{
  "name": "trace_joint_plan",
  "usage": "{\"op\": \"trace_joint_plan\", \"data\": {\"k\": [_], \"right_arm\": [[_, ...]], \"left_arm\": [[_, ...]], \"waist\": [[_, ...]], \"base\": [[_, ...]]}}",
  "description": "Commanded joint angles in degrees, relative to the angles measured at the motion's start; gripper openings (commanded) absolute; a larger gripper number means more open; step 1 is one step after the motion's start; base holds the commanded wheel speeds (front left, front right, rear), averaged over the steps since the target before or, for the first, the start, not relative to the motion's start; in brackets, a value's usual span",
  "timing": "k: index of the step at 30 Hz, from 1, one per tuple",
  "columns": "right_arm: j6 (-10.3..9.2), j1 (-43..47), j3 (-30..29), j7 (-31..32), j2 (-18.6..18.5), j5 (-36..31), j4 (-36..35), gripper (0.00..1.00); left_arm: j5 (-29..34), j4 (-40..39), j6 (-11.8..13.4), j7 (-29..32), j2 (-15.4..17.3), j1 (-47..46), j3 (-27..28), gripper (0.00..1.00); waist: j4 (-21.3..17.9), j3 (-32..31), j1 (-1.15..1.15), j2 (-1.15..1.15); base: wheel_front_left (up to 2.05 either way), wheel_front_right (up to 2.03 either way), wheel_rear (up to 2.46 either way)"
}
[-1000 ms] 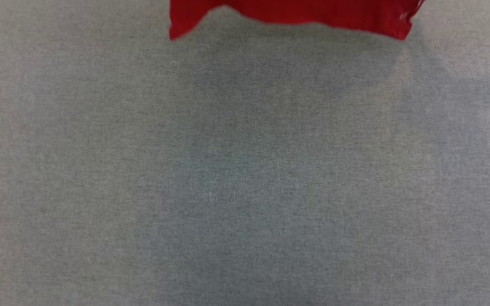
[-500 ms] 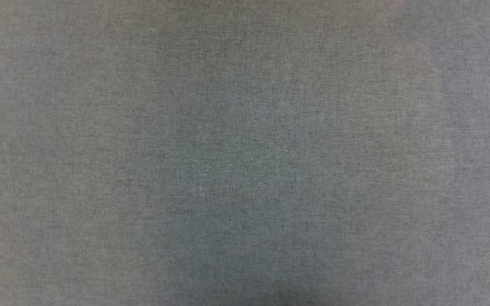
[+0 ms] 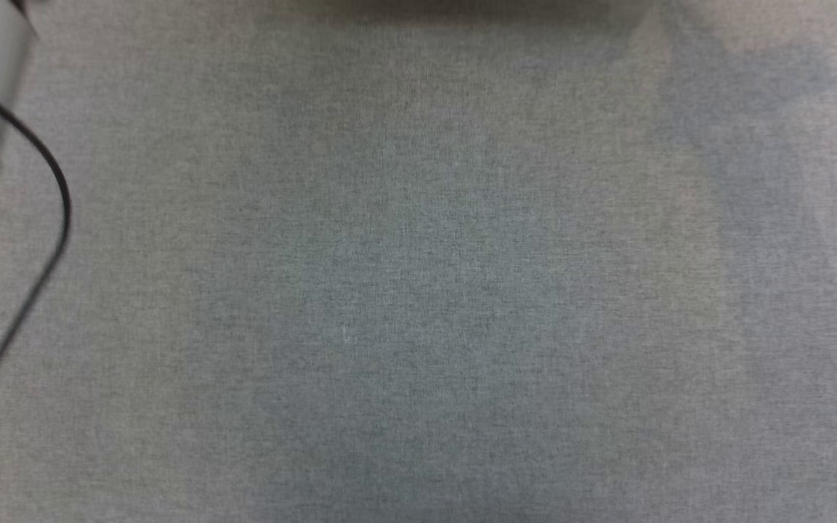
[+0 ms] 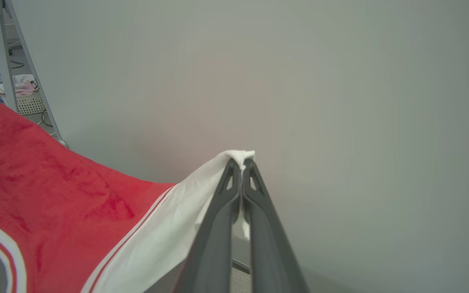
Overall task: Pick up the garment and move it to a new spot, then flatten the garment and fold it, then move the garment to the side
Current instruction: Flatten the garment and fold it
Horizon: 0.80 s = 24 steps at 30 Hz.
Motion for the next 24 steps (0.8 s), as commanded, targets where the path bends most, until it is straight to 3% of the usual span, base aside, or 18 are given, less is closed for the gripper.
{"op": "trace_joint_plan", "data": {"k": [1, 13, 24], "right_arm": [[-0.05, 3.14, 0.67, -1.43, 0.08, 1.11, -0.48, 0.0], [-0.05, 28.71, 4.05, -8.44, -4.68, 6.74, -5.79, 0.0], [-0.05, 52.98, -2.22, -7.82, -8.7, 8.41, -12.69, 0.0]], "left_arm": [[-0.13, -1.7, 0.52, -0.32, 0.7, 4.35, 1.43, 0.0], [2.53, -17.64, 5.53, -0.33, 2.45, 39.03, 9.77, 0.0], [0.24, -27.72, 10.28, 0.61, 6.76, 62.59, 9.35, 0.0]], "waist": [[-0.13, -2.77, 0.0, 0.0], [1.09, -13.47, 0.0, 0.0], [2.18, -22.15, 0.0, 0.0]], "base": [[0.0, 0.0, 0.0], [0.0, 0.0, 0.0], [0.0, 0.0, 0.0]]}}
